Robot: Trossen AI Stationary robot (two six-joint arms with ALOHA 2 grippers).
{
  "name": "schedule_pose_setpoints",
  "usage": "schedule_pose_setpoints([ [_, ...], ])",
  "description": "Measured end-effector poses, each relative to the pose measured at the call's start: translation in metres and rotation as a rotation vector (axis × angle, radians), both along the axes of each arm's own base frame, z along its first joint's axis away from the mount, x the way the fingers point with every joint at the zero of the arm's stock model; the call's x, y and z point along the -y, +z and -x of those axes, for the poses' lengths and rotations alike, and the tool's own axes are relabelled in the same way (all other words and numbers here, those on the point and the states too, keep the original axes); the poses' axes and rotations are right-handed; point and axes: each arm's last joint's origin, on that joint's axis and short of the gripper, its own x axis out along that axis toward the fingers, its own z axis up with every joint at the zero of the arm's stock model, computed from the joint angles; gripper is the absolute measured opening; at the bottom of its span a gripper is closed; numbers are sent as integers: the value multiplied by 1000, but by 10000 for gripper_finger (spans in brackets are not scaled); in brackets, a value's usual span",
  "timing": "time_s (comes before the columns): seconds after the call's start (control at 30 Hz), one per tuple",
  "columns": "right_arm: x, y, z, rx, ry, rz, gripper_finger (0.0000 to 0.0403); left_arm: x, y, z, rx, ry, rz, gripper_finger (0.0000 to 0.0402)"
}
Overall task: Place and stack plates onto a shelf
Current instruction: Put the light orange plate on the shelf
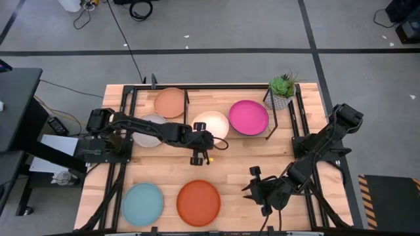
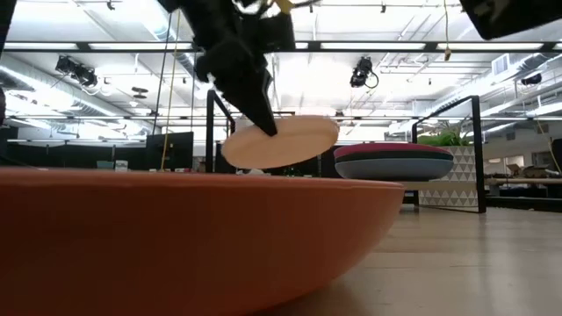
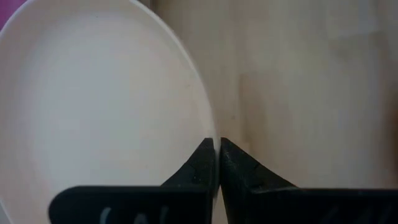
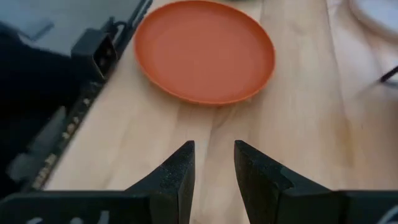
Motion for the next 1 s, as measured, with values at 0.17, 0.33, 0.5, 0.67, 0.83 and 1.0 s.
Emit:
schedule_pose_setpoints([
  [0.17, 0, -3, 2, -15, -80, -85, 119, -7, -10, -4, -24, 22, -9, 16],
  [0.33, -6, -4, 8, -8, -40, -74, 119, -14, -21, -8, -55, 49, -28, 16],
  [0.5, -10, -3, 12, 0, -5, -58, 119, -21, -34, -11, -97, 71, -43, 16],
  [0.67, -12, -3, 13, 4, 2, -60, 119, -23, -42, -13, -118, 77, -91, 29],
  [0.83, -13, -3, 13, 7, 4, -64, 119, -24, -41, -14, -107, 89, -128, 34],
  [1.0, -12, -5, 14, 2, 4, -58, 119, -28, -41, -14, -101, 101, -127, 37],
])
